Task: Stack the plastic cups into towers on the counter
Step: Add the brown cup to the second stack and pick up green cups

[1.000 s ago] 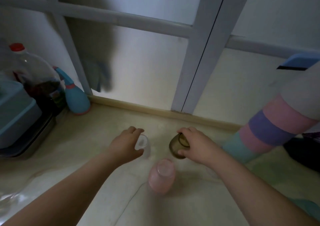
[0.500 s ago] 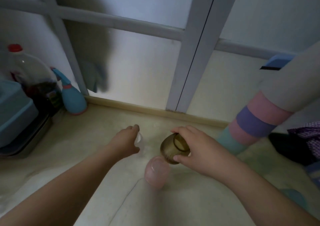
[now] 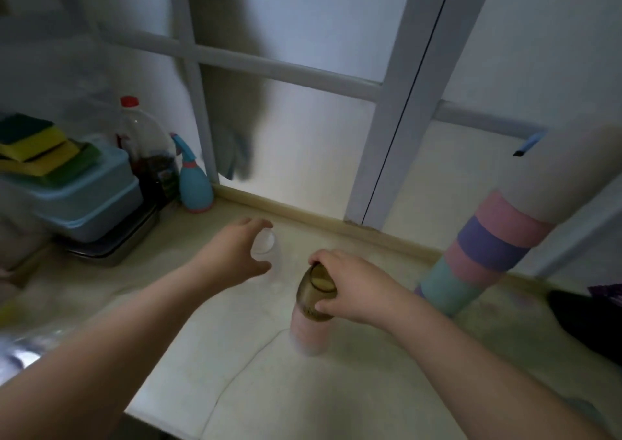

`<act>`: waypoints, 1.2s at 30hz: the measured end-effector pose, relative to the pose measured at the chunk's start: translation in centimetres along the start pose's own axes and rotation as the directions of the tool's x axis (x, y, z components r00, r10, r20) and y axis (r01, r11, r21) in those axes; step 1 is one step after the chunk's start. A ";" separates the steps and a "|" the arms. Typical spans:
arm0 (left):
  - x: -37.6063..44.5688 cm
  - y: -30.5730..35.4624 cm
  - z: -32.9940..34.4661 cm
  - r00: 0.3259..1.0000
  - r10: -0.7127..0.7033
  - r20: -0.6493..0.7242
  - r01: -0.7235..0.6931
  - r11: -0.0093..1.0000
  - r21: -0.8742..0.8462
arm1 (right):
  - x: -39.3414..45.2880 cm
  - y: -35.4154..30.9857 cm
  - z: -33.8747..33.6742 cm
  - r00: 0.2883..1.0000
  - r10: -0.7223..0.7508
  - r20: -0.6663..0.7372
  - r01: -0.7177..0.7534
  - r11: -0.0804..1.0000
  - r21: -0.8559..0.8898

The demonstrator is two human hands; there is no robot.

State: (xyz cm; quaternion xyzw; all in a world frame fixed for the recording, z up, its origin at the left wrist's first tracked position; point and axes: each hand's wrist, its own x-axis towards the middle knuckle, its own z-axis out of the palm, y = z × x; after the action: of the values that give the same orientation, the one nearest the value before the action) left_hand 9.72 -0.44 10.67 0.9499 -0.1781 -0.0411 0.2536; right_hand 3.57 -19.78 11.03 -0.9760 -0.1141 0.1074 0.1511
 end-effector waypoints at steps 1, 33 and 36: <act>-0.5 0.0 -0.1 1.000 -0.010 -0.003 0.010 1.000 -0.003 | 0.3 0.2 0.5 1.000 0.003 0.019 -0.003 1.000 0.005; -1.6 8.6 3.3 0.984 0.154 0.094 -0.156 0.988 0.016 | -6.7 7.9 1.2 0.985 0.163 -0.061 -0.147 0.966 0.211; -2.0 11.2 3.0 0.951 0.308 0.015 -0.307 0.943 0.125 | -7.6 8.4 0.9 0.980 0.177 -0.085 -0.158 0.968 0.196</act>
State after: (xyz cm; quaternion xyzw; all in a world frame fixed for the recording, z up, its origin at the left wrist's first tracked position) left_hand 3.82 -10.19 13.55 0.9247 -0.3257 0.0125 0.1969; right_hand -2.29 -29.24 8.80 -0.9677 -0.0126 0.0804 0.2388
